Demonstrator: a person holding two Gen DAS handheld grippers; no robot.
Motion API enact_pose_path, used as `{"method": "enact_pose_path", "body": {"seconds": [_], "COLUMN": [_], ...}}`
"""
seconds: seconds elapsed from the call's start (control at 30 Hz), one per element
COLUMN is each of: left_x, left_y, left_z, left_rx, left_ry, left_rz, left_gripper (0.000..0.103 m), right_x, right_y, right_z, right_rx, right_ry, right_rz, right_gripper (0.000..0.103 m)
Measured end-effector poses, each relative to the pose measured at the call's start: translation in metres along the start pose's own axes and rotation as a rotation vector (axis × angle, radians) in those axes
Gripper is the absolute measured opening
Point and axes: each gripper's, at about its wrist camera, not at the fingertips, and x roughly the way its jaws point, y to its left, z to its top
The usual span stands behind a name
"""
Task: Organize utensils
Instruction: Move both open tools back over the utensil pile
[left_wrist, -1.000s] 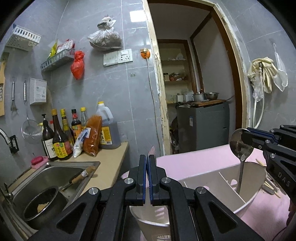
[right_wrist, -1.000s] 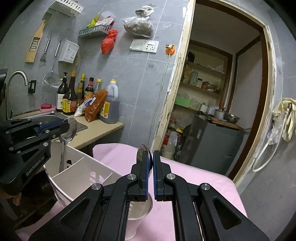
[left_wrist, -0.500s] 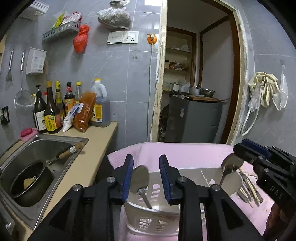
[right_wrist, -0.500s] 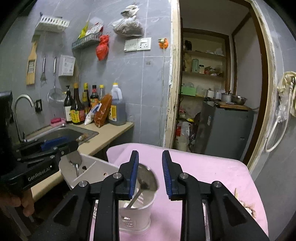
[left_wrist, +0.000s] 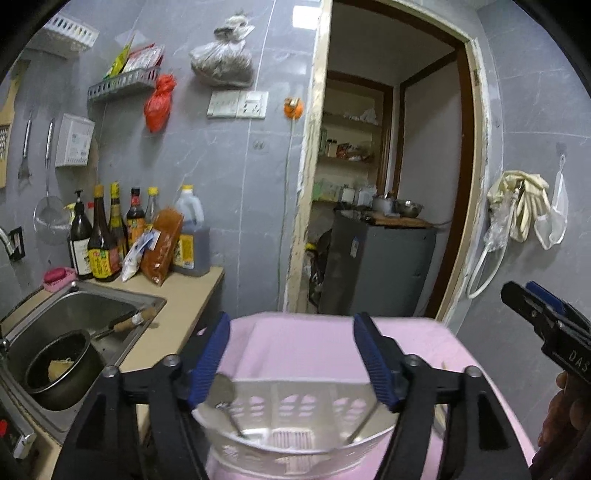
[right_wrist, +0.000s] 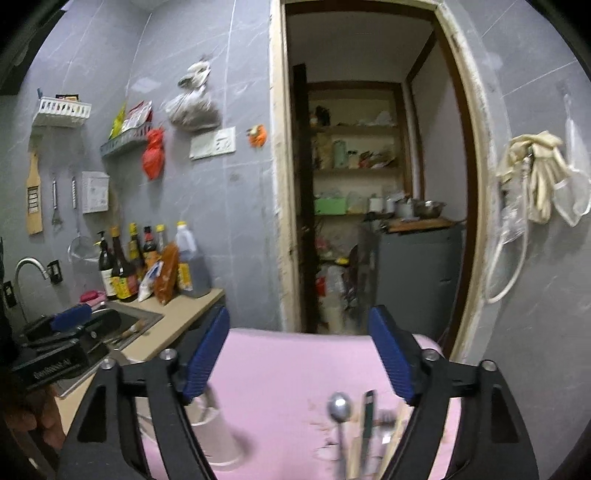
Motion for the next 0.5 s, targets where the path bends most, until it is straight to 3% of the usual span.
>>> {"method": "enact_pose_path", "body": {"seconds": [0.2, 0.27, 0.5], "left_x": [-0.006, -0.006, 0.001], "left_y": [-0.038, -0.049, -0.092], "left_z": [0.009, 0.008, 0.001], "left_rx": [-0.007, -0.009, -0.001], "left_ry": [-0.047, -0.053, -0.060], "left_rz": [-0.031, -0.039, -0.075], "left_gripper": [0.097, 0.101, 0.103], "right_x": [-0.018, -0.022, -0.031], "right_y": [-0.039, -0.055, -0.095], "right_z": [0.012, 0.013, 0.011], "right_rx": [-0.001, -0.001, -0.021], "right_ry": [-0.035, -0.041, -0.044], "right_rz": [-0.052, -0.065, -0.079], "right_gripper": [0.096, 0.101, 0.102]}}
